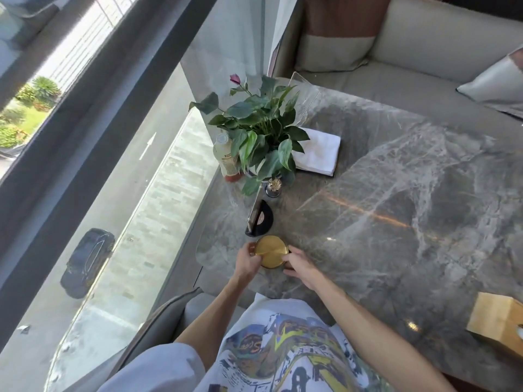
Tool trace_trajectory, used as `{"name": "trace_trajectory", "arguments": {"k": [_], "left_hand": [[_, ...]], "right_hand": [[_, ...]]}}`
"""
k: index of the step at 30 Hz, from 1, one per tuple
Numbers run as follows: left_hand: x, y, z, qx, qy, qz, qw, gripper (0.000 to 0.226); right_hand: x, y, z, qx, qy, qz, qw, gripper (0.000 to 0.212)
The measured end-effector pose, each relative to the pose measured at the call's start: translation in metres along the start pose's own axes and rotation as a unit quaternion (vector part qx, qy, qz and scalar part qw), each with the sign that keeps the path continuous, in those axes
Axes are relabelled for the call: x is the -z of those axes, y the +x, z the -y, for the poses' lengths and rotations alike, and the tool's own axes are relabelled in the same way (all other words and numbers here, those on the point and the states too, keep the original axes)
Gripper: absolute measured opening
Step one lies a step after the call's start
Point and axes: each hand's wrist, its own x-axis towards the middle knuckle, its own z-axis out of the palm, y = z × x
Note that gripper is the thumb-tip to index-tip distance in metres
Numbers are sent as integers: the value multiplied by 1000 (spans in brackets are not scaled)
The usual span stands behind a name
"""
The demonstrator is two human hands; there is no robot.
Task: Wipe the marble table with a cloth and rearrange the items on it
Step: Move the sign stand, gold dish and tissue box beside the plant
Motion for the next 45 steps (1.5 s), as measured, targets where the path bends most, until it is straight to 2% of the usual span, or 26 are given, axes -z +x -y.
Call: {"name": "trace_trajectory", "arguments": {"k": [10, 19, 26, 29, 30, 32, 34, 37, 41, 45], "left_hand": [[-19, -11, -18, -24, 1, 34, 999, 53], [-48, 6, -71, -90, 26, 85, 992, 70], [-56, 17, -81, -89, 56, 99, 990, 70], [-56, 20, -76, -115, 65, 99, 986, 67], [-55, 20, -74, -134, 87, 97, 982, 66], [-53, 20, -70, -179, 197, 87, 960, 65], [-53, 17, -59, -227, 356, 77, 903, 72], [-56, 14, -40, -264, 517, 73, 811, 76], [-59, 18, -30, -229, 559, 90, 792, 73], [-60, 22, -28, -219, 562, 74, 794, 72]], "right_hand": [[19, -3, 1, 16, 27, -36, 999, 54], [59, 4, 34, 35, 66, -70, 995, 36], [68, 2, 42, 19, 74, -70, 995, 42], [70, 3, 37, 24, 57, -60, 996, 52], [71, 3, 33, 37, 21, -62, 997, 58], [74, 1, 23, 93, -153, -98, 979, 69], [74, -1, 8, 153, -336, -128, 920, 69], [67, -1, -16, 137, -441, -109, 880, 65], [62, 5, -26, 112, -517, -105, 842, 64], [60, 9, -25, 110, -527, -95, 837, 63]]}}
